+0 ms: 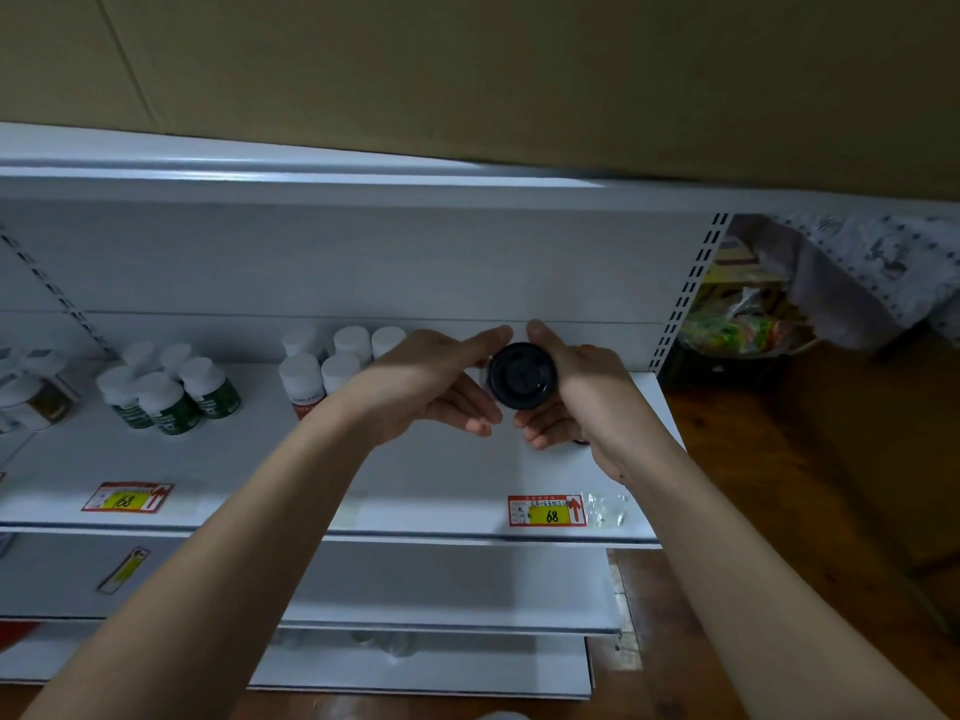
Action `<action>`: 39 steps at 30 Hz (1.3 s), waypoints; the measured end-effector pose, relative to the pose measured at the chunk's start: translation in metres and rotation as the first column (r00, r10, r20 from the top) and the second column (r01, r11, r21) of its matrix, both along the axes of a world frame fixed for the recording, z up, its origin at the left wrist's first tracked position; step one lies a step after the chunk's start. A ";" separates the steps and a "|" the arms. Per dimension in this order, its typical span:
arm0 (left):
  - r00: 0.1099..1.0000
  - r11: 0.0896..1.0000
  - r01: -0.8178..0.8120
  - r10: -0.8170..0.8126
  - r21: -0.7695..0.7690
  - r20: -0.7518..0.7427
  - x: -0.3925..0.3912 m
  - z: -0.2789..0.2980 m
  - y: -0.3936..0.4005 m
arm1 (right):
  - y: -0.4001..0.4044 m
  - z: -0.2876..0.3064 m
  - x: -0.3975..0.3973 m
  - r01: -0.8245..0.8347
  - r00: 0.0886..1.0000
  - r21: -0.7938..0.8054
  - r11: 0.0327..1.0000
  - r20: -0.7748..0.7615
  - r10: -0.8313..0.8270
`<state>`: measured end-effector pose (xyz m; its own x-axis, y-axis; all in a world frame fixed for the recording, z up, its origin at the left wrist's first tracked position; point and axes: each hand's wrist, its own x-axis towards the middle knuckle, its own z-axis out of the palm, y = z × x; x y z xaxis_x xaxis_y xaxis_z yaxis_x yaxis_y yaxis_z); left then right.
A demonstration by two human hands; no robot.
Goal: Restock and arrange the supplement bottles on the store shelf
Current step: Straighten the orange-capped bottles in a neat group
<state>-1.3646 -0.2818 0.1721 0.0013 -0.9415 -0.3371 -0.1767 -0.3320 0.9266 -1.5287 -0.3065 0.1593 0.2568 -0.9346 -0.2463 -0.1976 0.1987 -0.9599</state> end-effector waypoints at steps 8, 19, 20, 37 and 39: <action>0.996 0.992 0.044 -0.052 -0.119 -0.069 0.008 -0.006 0.000 | 0.001 -0.010 -0.004 -0.057 0.996 -0.212 0.976 0.056 0.070; 0.997 0.962 0.045 -0.059 -0.268 -0.046 0.004 -0.032 -0.004 | -0.010 -0.043 -0.014 -0.161 0.986 -0.342 0.926 -0.022 0.163; 0.997 0.960 0.035 -0.054 -0.278 -0.061 0.002 -0.034 -0.004 | -0.011 -0.045 -0.015 -0.161 0.986 -0.350 0.923 -0.007 0.169; 0.986 0.961 -0.165 0.163 -0.222 -0.027 -0.043 -0.129 -0.040 | -0.033 -0.132 -0.069 0.046 0.952 -0.367 0.929 -0.266 -0.152; 0.984 0.961 -0.179 0.179 -0.209 -0.018 -0.048 -0.139 -0.048 | -0.039 -0.151 -0.081 0.035 0.889 -0.440 0.897 -0.396 -0.229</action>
